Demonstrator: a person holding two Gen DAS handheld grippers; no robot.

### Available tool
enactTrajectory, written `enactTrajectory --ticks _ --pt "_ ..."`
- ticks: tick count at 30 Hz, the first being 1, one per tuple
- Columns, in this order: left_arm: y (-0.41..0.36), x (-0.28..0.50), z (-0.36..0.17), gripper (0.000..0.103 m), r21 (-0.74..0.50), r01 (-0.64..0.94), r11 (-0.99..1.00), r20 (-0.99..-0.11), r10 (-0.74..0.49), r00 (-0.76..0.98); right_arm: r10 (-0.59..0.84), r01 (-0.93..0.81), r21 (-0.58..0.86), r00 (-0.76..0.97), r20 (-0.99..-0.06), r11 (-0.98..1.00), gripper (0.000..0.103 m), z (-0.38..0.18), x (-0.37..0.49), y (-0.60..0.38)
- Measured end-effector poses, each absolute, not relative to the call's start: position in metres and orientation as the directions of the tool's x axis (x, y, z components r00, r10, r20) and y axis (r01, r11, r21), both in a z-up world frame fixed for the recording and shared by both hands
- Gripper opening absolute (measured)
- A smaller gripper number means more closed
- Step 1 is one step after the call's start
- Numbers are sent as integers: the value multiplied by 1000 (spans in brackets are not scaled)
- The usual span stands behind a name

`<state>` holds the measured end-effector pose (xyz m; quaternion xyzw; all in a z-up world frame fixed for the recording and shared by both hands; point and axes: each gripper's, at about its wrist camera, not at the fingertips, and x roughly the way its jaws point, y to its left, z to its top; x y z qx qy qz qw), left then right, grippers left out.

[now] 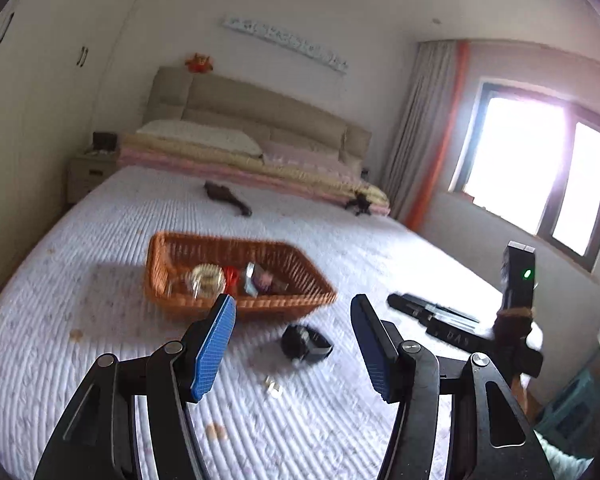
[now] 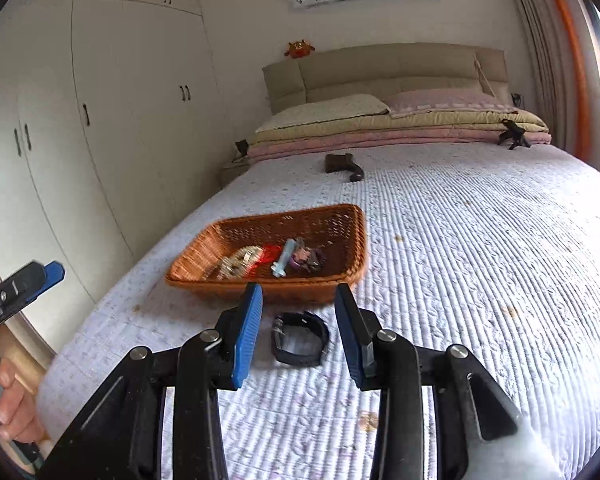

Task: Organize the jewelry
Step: 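Withdraw both open tools from the basket toward the watch and earring, then grasp the gold earring with the left tool while the right tool grasps the black watch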

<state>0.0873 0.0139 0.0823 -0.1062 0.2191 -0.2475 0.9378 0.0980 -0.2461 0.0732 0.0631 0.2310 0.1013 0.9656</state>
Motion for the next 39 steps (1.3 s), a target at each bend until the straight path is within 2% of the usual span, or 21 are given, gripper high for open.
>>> enactTrajectory --ticks 5,10,16,21,24,27,31,34,37,39 --pt "3 102 38 61 -323 368 872 -448 -483 752 212 -147 173 864 -457 974 40 50 115 -250" --pt "-20 135 -12 61 -371 312 875 -594 -482 645 210 -132 181 822 -530 975 40 29 149 -246" --pt "-48 156 -43 61 -337 304 891 -693 -453 561 213 -128 181 762 -611 975 40 4 182 -238" --pt "-58 158 -50 60 -298 314 902 -710 -429 558 201 -105 181 719 -665 978 40 -11 202 -236" --pt "-65 158 -50 56 -264 318 911 -722 -405 562 200 -99 183 690 -696 978 40 -20 211 -235" --pt "-70 160 -51 48 -249 321 914 -727 -395 562 207 -98 191 675 -708 977 40 -26 215 -235" --pt "-65 158 -53 31 -242 308 920 -719 -383 580 211 -92 199 646 -734 976 38 -33 226 -236" --pt "-62 159 -54 21 -252 293 922 -717 -382 583 209 -100 190 644 -736 977 35 -34 231 -233" --pt "-60 157 -55 21 -250 295 922 -715 -381 586 216 -116 184 638 -740 976 23 -35 236 -229" --pt "-61 157 -55 22 -243 295 924 -717 -376 587 205 -120 167 640 -741 979 20 -37 240 -223"
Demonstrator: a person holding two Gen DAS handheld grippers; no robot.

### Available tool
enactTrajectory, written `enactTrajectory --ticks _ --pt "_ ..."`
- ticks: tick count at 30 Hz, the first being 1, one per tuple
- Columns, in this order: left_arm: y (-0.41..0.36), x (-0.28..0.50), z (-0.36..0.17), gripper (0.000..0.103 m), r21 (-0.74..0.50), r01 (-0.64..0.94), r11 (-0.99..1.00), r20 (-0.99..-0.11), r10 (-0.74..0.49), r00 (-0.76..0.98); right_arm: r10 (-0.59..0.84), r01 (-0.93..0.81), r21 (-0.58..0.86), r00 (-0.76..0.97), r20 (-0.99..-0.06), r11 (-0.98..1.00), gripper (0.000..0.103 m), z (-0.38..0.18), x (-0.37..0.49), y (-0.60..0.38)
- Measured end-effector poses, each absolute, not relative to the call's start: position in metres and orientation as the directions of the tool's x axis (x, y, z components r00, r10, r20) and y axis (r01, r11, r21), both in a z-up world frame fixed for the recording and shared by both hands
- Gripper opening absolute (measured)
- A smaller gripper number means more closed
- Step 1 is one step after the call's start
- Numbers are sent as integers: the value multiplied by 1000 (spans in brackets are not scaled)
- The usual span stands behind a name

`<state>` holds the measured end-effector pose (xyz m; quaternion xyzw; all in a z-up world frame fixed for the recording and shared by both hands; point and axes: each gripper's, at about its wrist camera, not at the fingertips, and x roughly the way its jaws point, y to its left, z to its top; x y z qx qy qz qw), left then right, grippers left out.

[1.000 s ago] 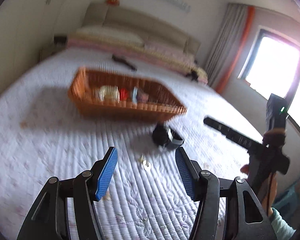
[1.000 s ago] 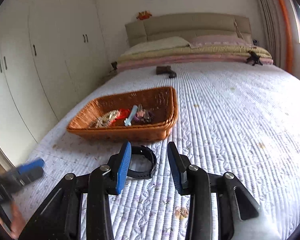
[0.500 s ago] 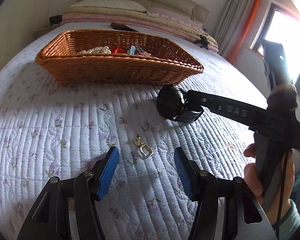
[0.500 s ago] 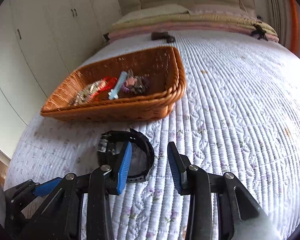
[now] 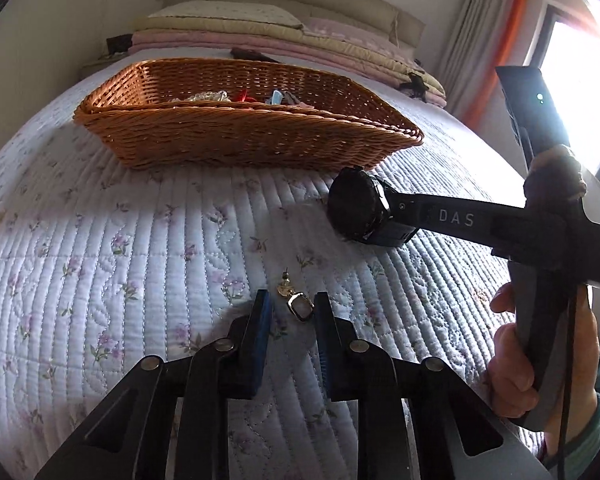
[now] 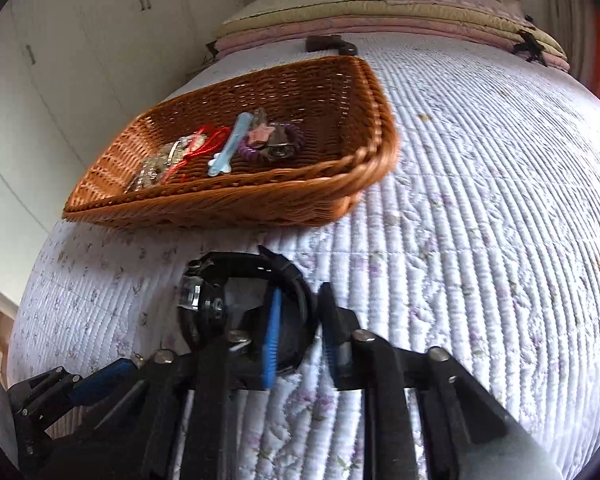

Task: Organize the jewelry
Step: 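Grasp the gold earring with the left tool while the right tool grasps the black watch, then carry the earring and black watch into the basket and open both tools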

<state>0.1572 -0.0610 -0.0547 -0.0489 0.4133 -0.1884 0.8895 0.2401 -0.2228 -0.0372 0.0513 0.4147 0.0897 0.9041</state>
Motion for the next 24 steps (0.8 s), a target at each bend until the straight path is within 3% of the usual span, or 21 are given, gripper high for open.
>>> enactTrajectory --ticks 11,15,24 --pt "-73 166 -54 21 -210 292 933 -735 -348 582 206 -131 159 641 -740 979 21 -39 246 -221" --pt "-71 164 -53 16 -217 294 931 -724 -356 591 208 -145 150 652 -729 978 16 -38 243 -216" --pt "-69 151 -47 16 -235 325 916 -690 -392 608 239 -178 161 676 -697 971 13 -32 223 -218"
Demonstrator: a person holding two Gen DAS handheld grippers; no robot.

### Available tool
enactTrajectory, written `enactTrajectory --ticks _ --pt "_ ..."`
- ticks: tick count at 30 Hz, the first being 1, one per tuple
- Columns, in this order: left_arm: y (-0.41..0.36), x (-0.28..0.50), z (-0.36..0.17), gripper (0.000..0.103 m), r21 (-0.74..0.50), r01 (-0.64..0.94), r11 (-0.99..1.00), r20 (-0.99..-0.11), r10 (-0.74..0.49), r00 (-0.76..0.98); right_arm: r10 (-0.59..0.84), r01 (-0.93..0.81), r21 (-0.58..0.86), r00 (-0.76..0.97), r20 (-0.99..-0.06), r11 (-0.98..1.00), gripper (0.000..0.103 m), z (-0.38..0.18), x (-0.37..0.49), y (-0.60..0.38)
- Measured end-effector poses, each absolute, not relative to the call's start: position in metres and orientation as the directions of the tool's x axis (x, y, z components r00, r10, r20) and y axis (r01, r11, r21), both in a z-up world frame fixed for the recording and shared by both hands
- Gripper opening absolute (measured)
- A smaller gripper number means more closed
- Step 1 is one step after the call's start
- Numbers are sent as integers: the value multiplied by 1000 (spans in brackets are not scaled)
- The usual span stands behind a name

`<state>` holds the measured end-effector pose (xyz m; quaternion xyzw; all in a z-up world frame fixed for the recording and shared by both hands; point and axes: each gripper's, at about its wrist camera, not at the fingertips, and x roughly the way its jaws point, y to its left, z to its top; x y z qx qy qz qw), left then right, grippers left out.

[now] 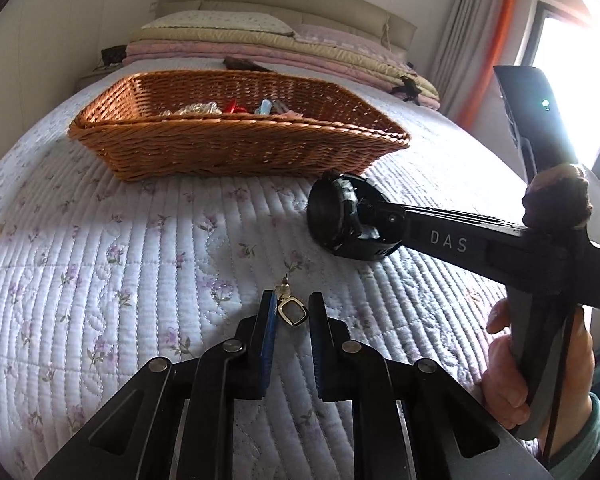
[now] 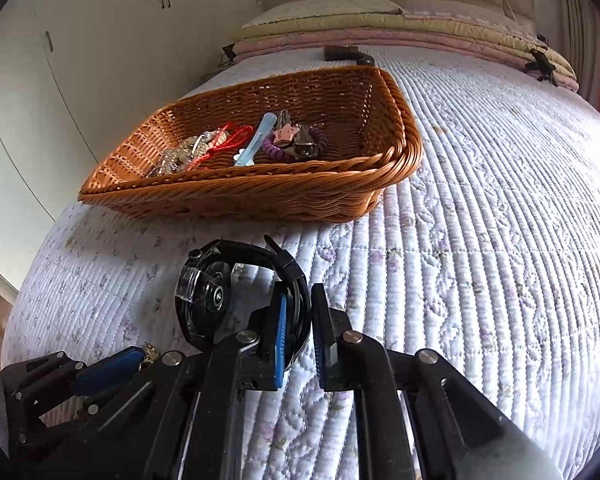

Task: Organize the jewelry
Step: 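Carry the earring and black watch into the basket and open both tools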

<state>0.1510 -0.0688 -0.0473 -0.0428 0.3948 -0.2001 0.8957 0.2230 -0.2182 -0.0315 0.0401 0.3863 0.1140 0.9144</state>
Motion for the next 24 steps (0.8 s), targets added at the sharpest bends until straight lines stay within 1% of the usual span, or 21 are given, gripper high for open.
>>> enactTrajectory --ticks 8,12,15,20,24 --pt "-62 131 -31 16 -227 335 914 -625 -401 670 275 -191 198 704 -655 961 13 -22 202 -228" --pt "-58 119 -19 16 -221 343 913 -596 -405 694 285 -191 216 725 -626 958 13 -12 178 -235" --pt "-48 110 -8 16 -239 343 909 -572 -417 707 288 -188 225 744 -602 956 13 -2 160 -240" --pt "-30 101 28 16 -252 356 900 -498 -436 750 281 -185 222 781 -558 957 13 31 144 -239" --pt "-20 111 68 16 -240 373 896 -430 -443 787 274 -194 205 813 -514 959 14 72 152 -234"
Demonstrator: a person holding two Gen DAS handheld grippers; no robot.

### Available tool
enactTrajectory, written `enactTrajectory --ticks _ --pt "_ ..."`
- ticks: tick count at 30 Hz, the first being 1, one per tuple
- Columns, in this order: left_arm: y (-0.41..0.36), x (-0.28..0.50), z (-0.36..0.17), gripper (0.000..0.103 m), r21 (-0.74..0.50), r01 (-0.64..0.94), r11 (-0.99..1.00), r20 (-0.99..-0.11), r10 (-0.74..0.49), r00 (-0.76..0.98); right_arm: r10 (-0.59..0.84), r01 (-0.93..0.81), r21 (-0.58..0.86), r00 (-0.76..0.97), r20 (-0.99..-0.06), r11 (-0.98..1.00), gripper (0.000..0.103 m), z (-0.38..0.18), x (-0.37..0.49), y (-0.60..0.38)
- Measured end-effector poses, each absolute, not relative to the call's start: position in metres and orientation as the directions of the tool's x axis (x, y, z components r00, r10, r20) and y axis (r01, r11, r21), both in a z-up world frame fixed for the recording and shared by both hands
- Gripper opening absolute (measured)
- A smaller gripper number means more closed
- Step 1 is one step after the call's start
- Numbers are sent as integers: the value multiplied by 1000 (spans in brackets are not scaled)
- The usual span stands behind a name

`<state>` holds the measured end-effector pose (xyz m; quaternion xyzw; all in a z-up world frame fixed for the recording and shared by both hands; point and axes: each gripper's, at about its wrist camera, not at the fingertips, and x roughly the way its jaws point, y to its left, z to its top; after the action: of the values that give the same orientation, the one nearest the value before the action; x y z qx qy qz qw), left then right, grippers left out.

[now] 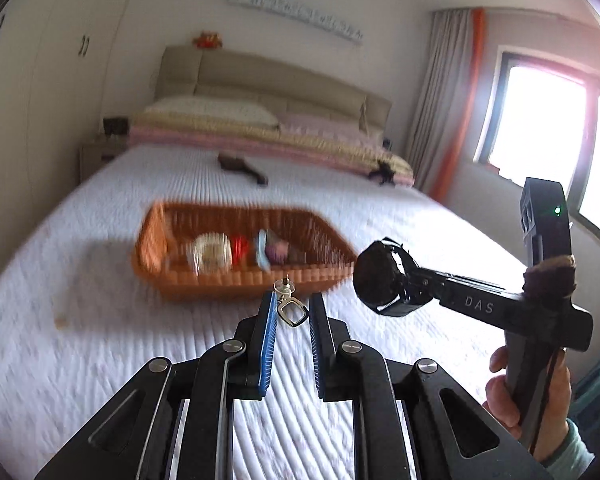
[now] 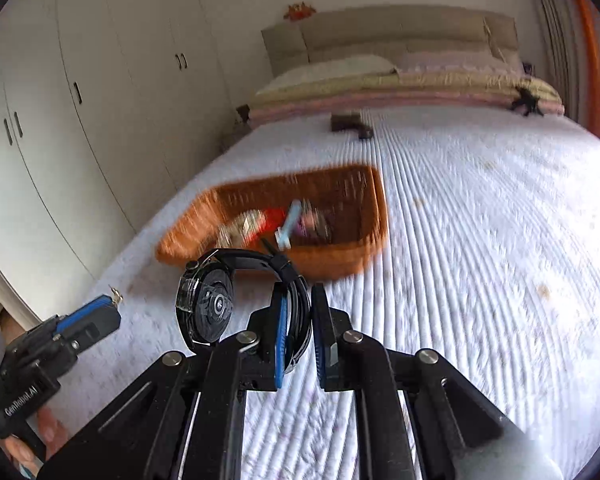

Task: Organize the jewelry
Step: 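Carry the earring and black watch into the basket and open both tools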

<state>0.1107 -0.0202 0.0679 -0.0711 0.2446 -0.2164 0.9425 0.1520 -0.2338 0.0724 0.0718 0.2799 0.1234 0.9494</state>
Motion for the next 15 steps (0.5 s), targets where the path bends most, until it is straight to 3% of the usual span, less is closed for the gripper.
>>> enactTrajectory --ticks 8,15 --pt "-5 189 123 16 -282 393 876 -353 -475 806 222 -149 174 806 -548 973 14 112 241 -216" --pt "-11 288 79 16 -335 343 877 -452 -469 758 175 -75 178 729 -661 981 14 72 341 -206"
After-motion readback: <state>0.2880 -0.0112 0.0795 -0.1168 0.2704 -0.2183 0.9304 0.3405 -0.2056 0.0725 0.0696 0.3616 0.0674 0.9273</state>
